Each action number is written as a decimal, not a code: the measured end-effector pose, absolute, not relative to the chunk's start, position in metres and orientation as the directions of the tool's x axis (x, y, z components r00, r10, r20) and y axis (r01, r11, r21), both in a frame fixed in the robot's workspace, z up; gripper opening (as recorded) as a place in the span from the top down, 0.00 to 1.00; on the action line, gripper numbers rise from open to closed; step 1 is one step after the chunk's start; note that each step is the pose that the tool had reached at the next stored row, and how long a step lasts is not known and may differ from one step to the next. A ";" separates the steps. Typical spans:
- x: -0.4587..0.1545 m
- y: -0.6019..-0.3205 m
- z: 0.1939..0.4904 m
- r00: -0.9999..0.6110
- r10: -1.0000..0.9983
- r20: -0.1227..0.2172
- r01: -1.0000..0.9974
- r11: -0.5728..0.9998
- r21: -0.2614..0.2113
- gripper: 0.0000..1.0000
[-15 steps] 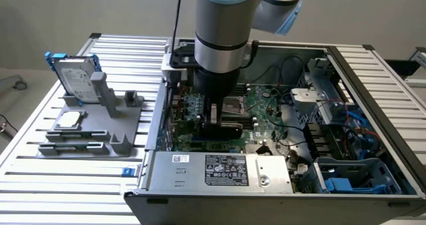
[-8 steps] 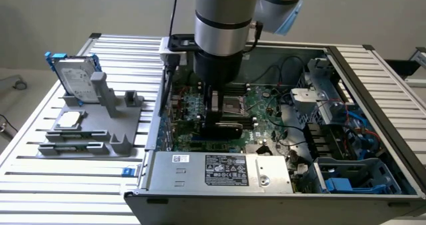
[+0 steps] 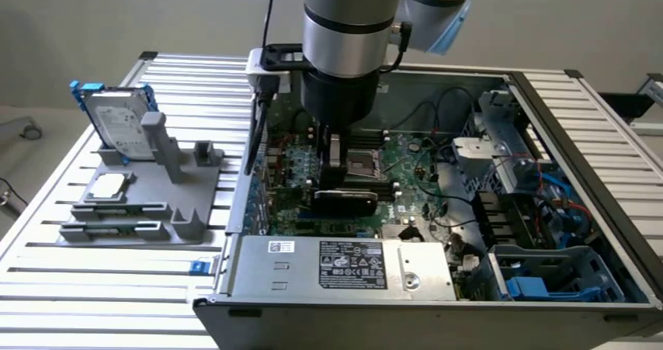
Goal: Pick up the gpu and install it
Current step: 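Insert the gpu into the slot, then press down on the gpu until it lock into place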
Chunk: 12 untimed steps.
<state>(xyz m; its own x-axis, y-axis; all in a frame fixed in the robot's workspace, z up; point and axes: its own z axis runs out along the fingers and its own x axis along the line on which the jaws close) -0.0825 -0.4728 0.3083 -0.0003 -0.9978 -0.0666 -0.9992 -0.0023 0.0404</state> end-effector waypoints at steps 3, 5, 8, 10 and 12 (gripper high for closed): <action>-0.083 -0.473 0.308 0.000 -0.998 -0.067 -0.999 -0.002 0.040 0.47; -0.083 -0.473 0.308 0.000 -0.998 -0.067 -0.999 -0.002 0.040 0.56; -0.083 -0.473 0.308 0.000 -0.998 -0.067 -0.999 -0.002 0.040 0.69; -0.083 -0.473 0.308 0.000 -0.998 -0.067 -0.999 -0.002 0.040 0.80; -0.083 -0.473 0.308 0.000 -0.998 -0.067 -0.999 -0.002 0.040 0.86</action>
